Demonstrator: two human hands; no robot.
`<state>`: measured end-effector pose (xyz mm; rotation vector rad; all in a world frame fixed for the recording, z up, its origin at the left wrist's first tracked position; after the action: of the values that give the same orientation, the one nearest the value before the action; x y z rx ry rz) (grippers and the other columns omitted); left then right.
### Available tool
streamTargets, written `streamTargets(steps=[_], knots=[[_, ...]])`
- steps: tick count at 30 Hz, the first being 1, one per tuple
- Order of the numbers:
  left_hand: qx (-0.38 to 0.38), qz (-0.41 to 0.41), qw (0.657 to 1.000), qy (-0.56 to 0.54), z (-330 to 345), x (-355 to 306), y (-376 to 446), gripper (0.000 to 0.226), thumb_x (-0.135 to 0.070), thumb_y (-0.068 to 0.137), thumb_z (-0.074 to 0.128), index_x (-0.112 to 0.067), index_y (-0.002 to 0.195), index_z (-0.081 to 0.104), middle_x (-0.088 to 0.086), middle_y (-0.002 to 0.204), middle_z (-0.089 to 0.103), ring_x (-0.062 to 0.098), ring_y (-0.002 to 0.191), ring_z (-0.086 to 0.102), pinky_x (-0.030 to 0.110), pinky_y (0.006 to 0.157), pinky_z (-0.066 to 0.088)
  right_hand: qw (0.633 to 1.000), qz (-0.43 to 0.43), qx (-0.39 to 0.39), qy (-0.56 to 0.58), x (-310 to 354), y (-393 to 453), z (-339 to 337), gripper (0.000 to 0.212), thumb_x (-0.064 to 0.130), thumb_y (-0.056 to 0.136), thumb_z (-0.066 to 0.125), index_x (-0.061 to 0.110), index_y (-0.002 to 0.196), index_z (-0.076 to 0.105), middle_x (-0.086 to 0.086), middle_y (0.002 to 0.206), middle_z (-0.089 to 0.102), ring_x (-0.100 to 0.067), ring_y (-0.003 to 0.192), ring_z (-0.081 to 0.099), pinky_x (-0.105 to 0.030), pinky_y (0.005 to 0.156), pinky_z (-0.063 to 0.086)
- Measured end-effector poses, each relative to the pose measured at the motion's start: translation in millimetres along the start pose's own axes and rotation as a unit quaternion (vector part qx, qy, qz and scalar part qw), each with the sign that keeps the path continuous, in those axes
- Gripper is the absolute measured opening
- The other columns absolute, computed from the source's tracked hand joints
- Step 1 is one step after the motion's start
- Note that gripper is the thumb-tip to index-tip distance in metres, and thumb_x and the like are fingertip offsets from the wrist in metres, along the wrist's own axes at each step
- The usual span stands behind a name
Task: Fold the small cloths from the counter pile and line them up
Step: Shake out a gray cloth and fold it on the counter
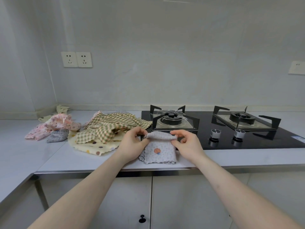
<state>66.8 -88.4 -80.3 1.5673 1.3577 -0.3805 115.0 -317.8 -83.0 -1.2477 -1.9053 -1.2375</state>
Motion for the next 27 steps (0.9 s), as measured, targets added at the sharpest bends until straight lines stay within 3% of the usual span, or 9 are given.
streamTargets(steps=[2,5,7,11,15,20,24,27], knots=[[-0.004,0.010,1.000,-0.024,-0.4,-0.2,-2.5,0.012,-0.015,0.092,0.074,-0.020,0.094,0.064,-0.005,0.101,0.072,-0.001,0.058,0.059,0.015,0.057,0.042,1.000,0.005,-0.012,0.010,0.6,-2.5,-1.2,0.019,0.016,0.089,0.074,0.033,0.098,0.077,0.010,0.080,0.071,-0.004,0.054,0.049,-0.015,0.058,0.043],[-0.015,-0.004,0.997,-0.078,-1.8,-0.5,-5.1,0.018,-0.007,0.093,0.072,-0.017,0.100,0.060,-0.001,0.106,0.069,0.030,0.065,0.070,0.038,0.063,0.059,0.999,0.010,-0.026,0.043,4.4,-6.8,-1.6,0.019,0.012,0.090,0.072,0.031,0.092,0.076,0.003,0.078,0.075,-0.018,0.065,0.067,-0.026,0.058,0.055],[-0.014,0.004,0.997,-0.076,-2.6,-1.1,-5.9,0.025,0.000,0.094,0.067,-0.018,0.110,0.061,0.001,0.109,0.067,0.029,0.070,0.072,0.043,0.071,0.063,0.998,-0.003,-0.033,0.056,7.9,-9.9,-0.9,0.019,0.009,0.090,0.071,0.028,0.092,0.075,0.003,0.080,0.076,-0.021,0.070,0.069,-0.033,0.062,0.060],[0.006,0.011,0.998,-0.067,-3.3,1.0,-5.0,0.046,0.006,0.094,0.060,-0.023,0.130,0.062,0.001,0.109,0.065,0.022,0.083,0.071,0.033,0.078,0.062,0.995,-0.053,-0.034,0.072,13.5,-15.7,1.8,0.022,0.001,0.087,0.072,0.023,0.091,0.072,0.010,0.086,0.075,-0.010,0.078,0.069,-0.025,0.071,0.059],[0.008,0.010,1.000,0.012,-3.3,1.9,-4.0,0.025,0.002,0.091,0.060,-0.020,0.091,0.070,-0.005,0.098,0.069,0.007,0.092,0.064,0.016,0.075,0.047,0.996,-0.066,-0.007,0.053,14.9,-21.2,0.3,0.036,-0.007,0.082,0.067,0.026,0.092,0.078,0.012,0.086,0.074,-0.005,0.078,0.067,-0.020,0.070,0.056],[-0.004,-0.014,1.000,-0.006,-3.9,3.4,-4.2,0.021,0.002,0.088,0.058,-0.015,0.082,0.068,0.000,0.092,0.071,0.016,0.089,0.066,0.027,0.075,0.051,0.992,-0.127,0.017,0.019,17.2,-27.8,1.7,0.032,-0.003,0.079,0.069,0.028,0.076,0.078,0.009,0.084,0.068,-0.008,0.068,0.059,-0.017,0.062,0.045],[-0.009,-0.010,1.000,0.023,-1.2,1.8,-6.4,0.023,0.000,0.086,0.060,-0.013,0.069,0.065,-0.002,0.093,0.070,0.015,0.091,0.065,0.033,0.080,0.052,0.988,-0.138,0.062,-0.030,18.0,-30.7,4.3,0.026,0.007,0.077,0.068,0.031,0.071,0.074,0.010,0.083,0.065,-0.010,0.083,0.058,-0.023,0.067,0.048],[0.001,0.005,0.997,0.076,1.0,1.0,-6.6,0.025,-0.010,0.081,0.060,-0.016,0.057,0.065,-0.008,0.094,0.068,0.008,0.091,0.063,0.032,0.081,0.049,0.981,-0.136,0.113,-0.082,18.8,-30.9,5.7,0.025,0.013,0.077,0.062,0.031,0.067,0.074,0.012,0.079,0.067,-0.007,0.090,0.052,-0.022,0.072,0.041]])
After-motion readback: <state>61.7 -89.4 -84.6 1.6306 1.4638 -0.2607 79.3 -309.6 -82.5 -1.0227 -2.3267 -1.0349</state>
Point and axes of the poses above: each hand's wrist, its own y-axis towards the middle knuckle, its own z-axis out of the palm, x = y × z, the point moved 1 cm from there along y, towards the middle knuckle
